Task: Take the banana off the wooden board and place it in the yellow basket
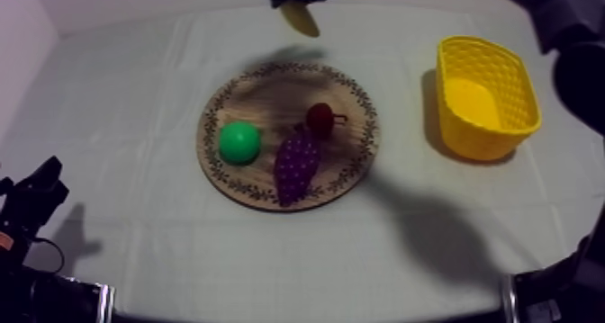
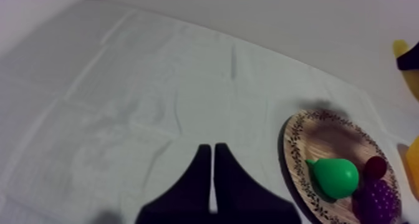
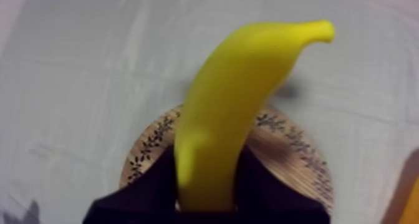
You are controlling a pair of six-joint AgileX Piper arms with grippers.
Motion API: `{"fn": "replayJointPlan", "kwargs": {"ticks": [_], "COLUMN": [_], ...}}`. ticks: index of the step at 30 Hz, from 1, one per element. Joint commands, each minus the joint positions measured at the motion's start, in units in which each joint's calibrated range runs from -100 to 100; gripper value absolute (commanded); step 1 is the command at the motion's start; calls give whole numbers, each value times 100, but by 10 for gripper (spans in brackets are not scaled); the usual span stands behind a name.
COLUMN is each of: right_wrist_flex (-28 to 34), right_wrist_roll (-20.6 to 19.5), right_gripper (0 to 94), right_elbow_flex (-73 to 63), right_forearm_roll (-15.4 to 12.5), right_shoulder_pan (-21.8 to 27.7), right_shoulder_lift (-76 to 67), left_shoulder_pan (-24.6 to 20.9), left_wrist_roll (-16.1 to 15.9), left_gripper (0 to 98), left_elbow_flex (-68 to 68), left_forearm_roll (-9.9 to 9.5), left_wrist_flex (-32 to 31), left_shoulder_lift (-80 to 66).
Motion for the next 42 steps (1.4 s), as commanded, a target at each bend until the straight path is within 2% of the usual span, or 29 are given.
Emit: {"fn": "replayJointPlan", "kwargs": {"ticks": [1,13,21,29,36,42], "right_wrist_flex": [-121,-1028,-1521,-1817,-1984,-2037], "right_wrist_roll": [35,400,608,410,52,-154], "right_gripper": [192,193,194,196,196,196], "right_elbow_flex": [685,3014,4254,5115,5622,5869], "right_forearm_roll": [21,7,8,255,556,701], "right_shoulder_pan": [188,1621,2416,2588,2368,2239], "right_shoulder_lift": [-740,-2603,-3117,-3123,-2984,-2836], "left_shoulder_pan": [0,0,0,0,0,0], "left_wrist_roll": [0,-1,-1,-1,-1,-1], "left_gripper": [1,1,1,1,1,1], "left_elbow_flex": [3,3,3,3,3,3], "left_forearm_roll": [-2,-2,-2,-2,-2,-2], "left_wrist_flex": [0,0,0,0,0,0], "left_shoulder_lift": [-3,-3,-3,-3,-3,-3]}}
